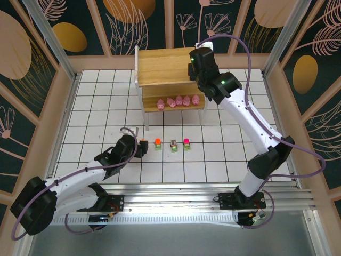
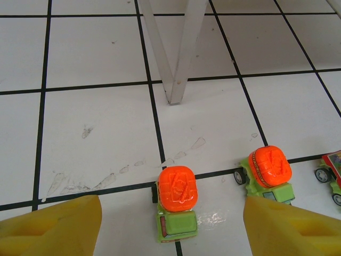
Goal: Place and organize the plastic toys onto the shelf
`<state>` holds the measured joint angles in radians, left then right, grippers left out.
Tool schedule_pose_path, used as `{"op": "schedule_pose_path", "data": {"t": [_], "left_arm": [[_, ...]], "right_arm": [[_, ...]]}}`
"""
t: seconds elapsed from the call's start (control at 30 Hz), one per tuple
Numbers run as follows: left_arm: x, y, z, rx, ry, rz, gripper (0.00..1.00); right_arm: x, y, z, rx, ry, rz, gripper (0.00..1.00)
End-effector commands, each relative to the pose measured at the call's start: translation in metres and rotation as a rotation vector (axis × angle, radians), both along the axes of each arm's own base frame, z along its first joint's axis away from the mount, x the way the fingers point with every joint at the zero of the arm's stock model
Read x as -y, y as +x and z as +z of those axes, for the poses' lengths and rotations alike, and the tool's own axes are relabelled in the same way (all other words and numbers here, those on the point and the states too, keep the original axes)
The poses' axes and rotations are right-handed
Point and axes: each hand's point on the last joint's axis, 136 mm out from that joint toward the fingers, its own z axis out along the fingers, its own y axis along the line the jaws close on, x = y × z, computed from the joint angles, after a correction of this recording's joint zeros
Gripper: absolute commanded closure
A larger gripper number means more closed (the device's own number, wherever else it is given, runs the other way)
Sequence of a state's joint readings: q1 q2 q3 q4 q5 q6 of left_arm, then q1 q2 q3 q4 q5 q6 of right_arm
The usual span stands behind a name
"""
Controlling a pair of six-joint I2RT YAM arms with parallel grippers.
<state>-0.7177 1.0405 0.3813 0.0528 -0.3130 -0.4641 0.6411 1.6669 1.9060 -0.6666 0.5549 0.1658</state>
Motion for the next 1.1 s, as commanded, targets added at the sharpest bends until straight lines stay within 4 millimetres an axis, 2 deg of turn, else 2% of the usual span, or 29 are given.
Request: {"op": "schedule_pose_path", "data": {"t": [0.0,0.47,0.7,0.93,1.07], "left_arm": [[-0.001,0.001,0.002,0.008,-0.022,0.003,0.29],[-0.002,0.001,0.003,0.013,-0.024,0.009,0.29],[-0.002,0.001,0.003,0.014,-0.021,0.013,0.29],[-0.005,0.001,0.004,0.019,-0.023,0.029,0.29],[-0.007,0.001,-0.001,-0.009,-0.013,0.051,0.29]], "right_arm": [[0.005,-0.005,-0.001,-0.015,0.001,0.001,0.69],[0.004,-0.003,0.012,0.006,0.009,0.003,0.61],[0.010,-0.010,0.041,0.067,0.044,-0.004,0.57],[0.021,-0.034,0.065,0.132,0.083,-0.007,0.55],[0.020,-0.069,0.065,0.170,0.075,-0.001,0.55]]}}
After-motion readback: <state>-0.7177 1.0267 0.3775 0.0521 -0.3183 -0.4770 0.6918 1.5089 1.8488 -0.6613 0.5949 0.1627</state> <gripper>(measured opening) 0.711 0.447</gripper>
